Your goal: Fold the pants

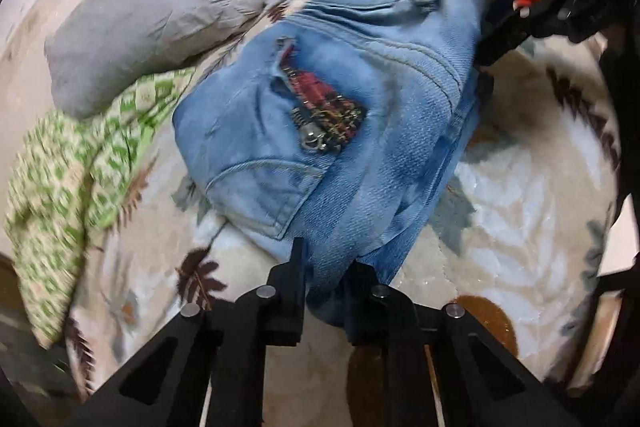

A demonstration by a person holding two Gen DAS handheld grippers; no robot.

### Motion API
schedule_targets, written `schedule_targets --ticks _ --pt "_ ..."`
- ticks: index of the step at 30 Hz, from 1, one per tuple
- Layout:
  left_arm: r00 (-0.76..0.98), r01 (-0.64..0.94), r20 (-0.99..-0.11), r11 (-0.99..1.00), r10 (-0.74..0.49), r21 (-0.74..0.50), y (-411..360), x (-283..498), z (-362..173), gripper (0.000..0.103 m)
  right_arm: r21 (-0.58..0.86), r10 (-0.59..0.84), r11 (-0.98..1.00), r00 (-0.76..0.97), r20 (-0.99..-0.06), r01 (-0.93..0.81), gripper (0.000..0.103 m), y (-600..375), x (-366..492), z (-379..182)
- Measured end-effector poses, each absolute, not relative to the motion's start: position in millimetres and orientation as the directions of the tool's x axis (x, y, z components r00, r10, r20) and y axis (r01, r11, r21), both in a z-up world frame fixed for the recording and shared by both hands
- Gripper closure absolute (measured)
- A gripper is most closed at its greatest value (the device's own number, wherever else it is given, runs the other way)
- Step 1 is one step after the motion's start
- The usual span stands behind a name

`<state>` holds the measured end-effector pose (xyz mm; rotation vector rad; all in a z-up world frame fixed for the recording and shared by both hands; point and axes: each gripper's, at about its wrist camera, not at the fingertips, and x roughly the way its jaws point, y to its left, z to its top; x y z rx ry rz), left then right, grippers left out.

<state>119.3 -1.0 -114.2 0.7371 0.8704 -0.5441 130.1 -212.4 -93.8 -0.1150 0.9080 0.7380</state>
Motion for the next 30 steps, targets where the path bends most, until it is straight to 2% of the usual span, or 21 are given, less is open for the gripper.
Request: schedule_targets --ticks 1,2,3,7,8,9,10,11,12,15,21,24,27,30 --pt "0.514 0.693 -0.850 0.640 -0.117 0.332 3 123 -122 0.091 0.212 0.526 0.763 0.395 -0.754 -0.611 0.081 -216 132 -97" --pt "0.508 0.696 -0.857 0.626 -0.084 0.352 3 124 -133 0.091 0.215 0.510 0.774 0.385 -0.769 -0.596 0.086 -217 135 -104" --pt "0.524 0.698 -0.848 0.612 -0.083 0.371 3 122 -138 0.091 0.197 0.478 0.790 0.381 -0.791 -0.581 0.086 -216 138 -117" --pt "0.538 0.665 -0.838 0.657 -0.091 0.355 2 117 -132 0.091 0.256 0.506 0.802 0.388 -0.770 -0.539 0.085 -221 144 -120" --pt "0.545 0.669 -0.833 0.648 -0.094 0.364 2 113 -130 0.084 0.253 0.510 0.797 0.388 -0.767 -0.548 0.075 -222 141 -118" --pt "0.552 0.674 -0.828 0.637 -0.100 0.373 -1 110 -127 0.065 0.255 0.514 0.794 0.384 -0.767 -0.553 0.059 -222 138 -115" --pt "0.550 0.680 -0.828 0.633 -0.107 0.370 -3 104 -119 0.051 0.260 0.512 0.794 0.372 -0.775 -0.550 0.047 -224 134 -111" --pt "0.553 0.681 -0.824 0.636 -0.120 0.364 -2 99 -112 0.026 0.259 0.504 0.799 0.368 -0.781 -0.542 0.024 -226 133 -109" --pt "0.572 0.680 -0.807 0.636 -0.150 0.364 -2 91 -101 0.019 0.262 0.505 0.805 0.385 -0.772 -0.532 0.021 -233 127 -101" --pt "0.580 0.698 -0.779 0.638 -0.237 0.326 5 89 -67 0.019 0.322 0.574 0.777 0.400 -0.714 -0.541 0.021 -255 120 -83" --pt "0.590 0.579 -0.774 0.788 -0.229 0.208 23 161 -28 0.019 0.534 0.661 0.751 0.427 -0.618 -0.389 0.021 -295 165 -68" --pt "0.547 0.522 -0.807 0.844 -0.224 0.120 32 222 -31 0.019 0.649 0.710 0.699 0.395 -0.583 -0.300 0.022 -298 198 -74" --pt "0.488 0.519 -0.842 0.852 -0.229 0.069 36 265 -45 0.019 0.702 0.737 0.668 0.349 -0.579 -0.246 0.022 -287 228 -83" --pt "0.415 0.521 -0.864 0.853 -0.285 -0.031 36 295 -60 0.019 0.740 0.757 0.645 0.295 -0.583 -0.193 0.022 -273 252 -99"
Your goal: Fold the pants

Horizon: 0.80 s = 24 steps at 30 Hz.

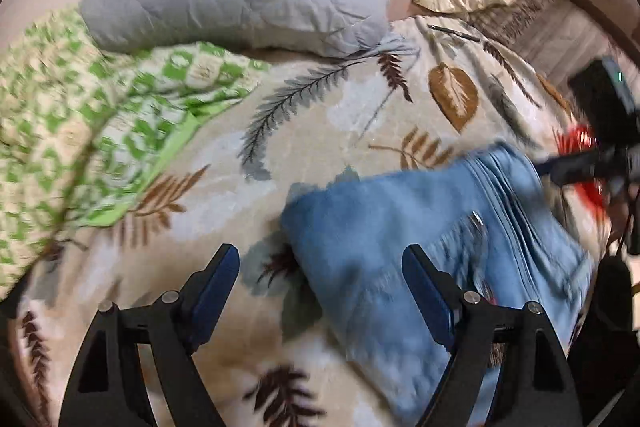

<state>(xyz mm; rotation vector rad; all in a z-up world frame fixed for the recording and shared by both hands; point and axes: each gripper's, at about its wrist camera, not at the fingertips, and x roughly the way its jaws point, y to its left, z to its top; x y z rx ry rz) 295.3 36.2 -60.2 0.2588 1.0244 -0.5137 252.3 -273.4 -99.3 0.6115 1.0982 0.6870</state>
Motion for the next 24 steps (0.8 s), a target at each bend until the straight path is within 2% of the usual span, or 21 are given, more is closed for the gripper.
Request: schedule_targets --ticks 4,5,6,7,8,9,11,14,19,21,24 --pt "0.282 0.444 -0.870 0.859 -0.405 -0.256 34 330 -92 0.019 0.765 0.771 0.627 0.255 -0.584 -0.145 0.023 -257 280 -123" --pt "0.248 0.416 -0.875 0.861 -0.417 -0.293 32 335 -102 0.019 0.769 0.773 0.624 0.253 -0.582 -0.140 0.030 -256 286 -127" --pt "0.215 0.388 -0.877 0.861 -0.431 -0.328 32 340 -112 0.019 0.775 0.781 0.615 0.249 -0.573 -0.144 0.049 -253 292 -130" --pt "0.193 0.357 -0.869 0.858 -0.455 -0.369 33 343 -120 0.022 0.768 0.778 0.620 0.253 -0.575 -0.159 0.063 -250 296 -130" --pt "0.188 0.352 -0.863 0.852 -0.470 -0.388 34 342 -120 0.043 0.750 0.767 0.635 0.264 -0.585 -0.185 0.071 -247 298 -126" --pt "0.183 0.351 -0.858 0.847 -0.481 -0.400 34 343 -120 0.053 0.728 0.756 0.650 0.276 -0.593 -0.216 0.079 -245 301 -121" --pt "0.198 0.363 -0.858 0.848 -0.474 -0.385 33 341 -115 0.061 0.720 0.764 0.642 0.296 -0.574 -0.263 0.088 -245 302 -111" --pt "0.215 0.384 -0.863 0.852 -0.458 -0.357 30 338 -108 0.067 0.714 0.767 0.639 0.315 -0.560 -0.286 0.092 -247 306 -99" --pt "0.224 0.372 -0.865 0.860 -0.449 -0.349 32 341 -121 0.068 0.592 0.653 0.757 0.307 -0.693 -0.275 0.093 -238 309 -114" --pt "0.234 0.355 -0.867 0.869 -0.439 -0.345 32 342 -133 0.067 0.475 0.558 0.827 0.331 -0.761 -0.301 0.093 -227 307 -122" --pt "0.254 0.358 -0.858 0.867 -0.447 -0.346 32 341 -136 0.066 0.389 0.481 0.872 0.366 -0.797 -0.298 0.093 -219 306 -127"
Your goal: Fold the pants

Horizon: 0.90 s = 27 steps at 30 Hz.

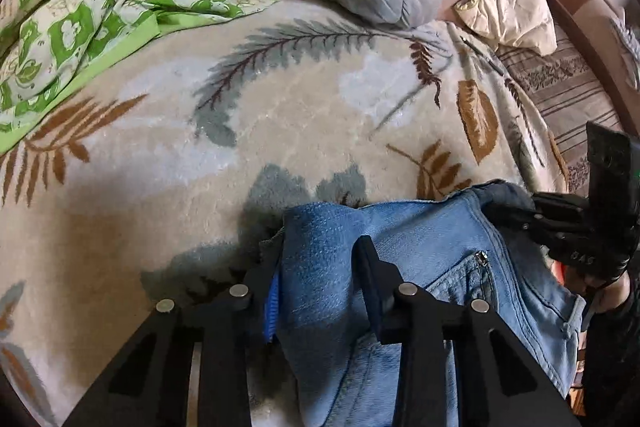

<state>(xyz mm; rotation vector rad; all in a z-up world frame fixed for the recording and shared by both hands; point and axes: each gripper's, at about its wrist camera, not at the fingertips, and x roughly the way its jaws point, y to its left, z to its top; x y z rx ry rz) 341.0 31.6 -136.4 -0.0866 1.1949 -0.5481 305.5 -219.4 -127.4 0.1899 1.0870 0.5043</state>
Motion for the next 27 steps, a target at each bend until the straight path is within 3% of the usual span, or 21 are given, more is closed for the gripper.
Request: schedule_targets --ticks 8,10,12,17,19,20,21,23,27 --pt "0.258 0.352 -0.859 0.871 -0.442 -0.343 30 344 -138 0.063 0.341 0.438 0.892 0.385 -0.812 -0.296 0.093 -217 308 -132" --pt "0.291 0.354 -0.861 0.883 -0.418 -0.309 31 340 -136 0.053 0.335 0.435 0.894 0.394 -0.810 -0.299 0.093 -216 306 -131" --pt "0.345 0.341 -0.861 0.905 -0.373 -0.255 33 333 -131 0.036 0.319 0.426 0.897 0.406 -0.809 -0.305 0.093 -215 302 -127" --pt "0.398 0.315 -0.839 0.914 -0.371 -0.255 43 308 -106 0.035 0.241 0.385 0.909 0.460 -0.800 -0.340 0.088 -210 281 -103" --pt "0.427 0.352 -0.836 0.915 -0.344 -0.196 44 288 -94 0.026 0.206 0.358 0.917 0.475 -0.804 -0.342 0.081 -209 270 -90" --pt "0.447 0.374 -0.832 0.914 -0.328 -0.159 44 277 -88 0.019 0.188 0.344 0.920 0.482 -0.806 -0.343 0.067 -208 266 -86" --pt "0.475 0.404 -0.820 0.907 -0.318 -0.118 43 263 -80 0.016 0.156 0.320 0.926 0.497 -0.807 -0.345 0.038 -207 258 -81" --pt "0.510 0.453 -0.801 0.890 -0.314 -0.061 41 240 -67 0.015 0.123 0.304 0.931 0.544 -0.782 -0.343 0.017 -207 242 -69" --pt "0.533 0.516 -0.781 0.857 -0.325 -0.004 34 195 -52 0.014 0.166 0.332 0.930 0.561 -0.758 -0.327 0.017 -213 215 -54"
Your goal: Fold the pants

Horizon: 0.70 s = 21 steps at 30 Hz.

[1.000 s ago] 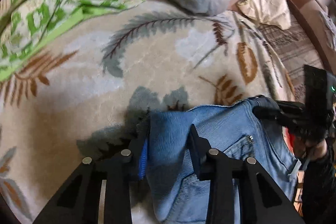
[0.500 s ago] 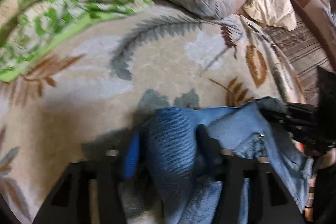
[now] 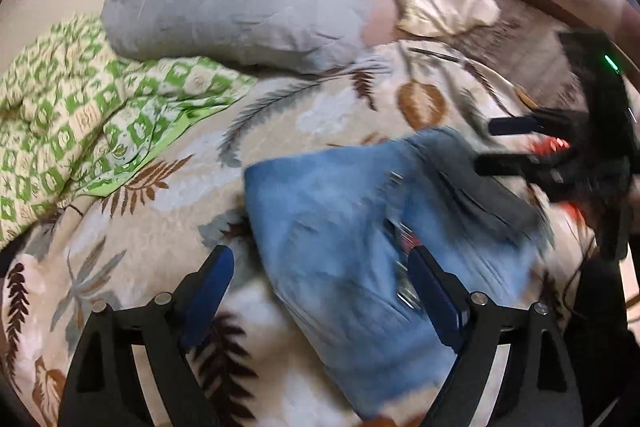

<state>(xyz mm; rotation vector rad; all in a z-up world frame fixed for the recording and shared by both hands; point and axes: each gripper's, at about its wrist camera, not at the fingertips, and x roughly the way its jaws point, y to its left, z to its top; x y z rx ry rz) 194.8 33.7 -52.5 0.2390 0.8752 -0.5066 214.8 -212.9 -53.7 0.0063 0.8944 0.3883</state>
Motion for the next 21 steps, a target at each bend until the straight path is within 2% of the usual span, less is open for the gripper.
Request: schedule_targets --ticks 2,4,7,10,17,19,21 --pt "0.528 0.579 -0.778 0.815 -0.341 0.036 26 173 -55 0.014 0.274 0.401 0.911 0.507 -0.763 -0.308 0.017 -220 206 -55" --pt "0.543 0.639 -0.775 0.758 -0.323 0.131 17 152 -64 0.014 0.328 0.439 0.895 0.468 -0.767 -0.302 0.017 -222 198 -59" --pt "0.600 0.686 -0.750 0.661 -0.277 0.305 6 129 -82 0.014 0.297 0.411 0.906 0.453 -0.791 -0.302 0.017 -219 182 -65" --pt "0.650 0.685 -0.717 0.603 -0.252 0.410 -4 124 -91 0.012 0.291 0.401 0.909 0.430 -0.809 -0.300 0.017 -214 177 -72" --pt "0.616 0.736 -0.722 0.558 -0.315 0.384 -10 117 -84 0.012 0.372 0.447 0.892 0.377 -0.811 -0.255 0.018 -207 182 -91" --pt "0.618 0.734 -0.732 0.545 -0.286 0.407 -8 115 -91 0.012 0.377 0.448 0.892 0.375 -0.811 -0.250 0.018 -208 184 -93" --pt "0.623 0.732 -0.742 0.517 -0.246 0.443 -10 116 -103 0.012 0.399 0.468 0.882 0.360 -0.807 -0.250 0.029 -208 184 -95"
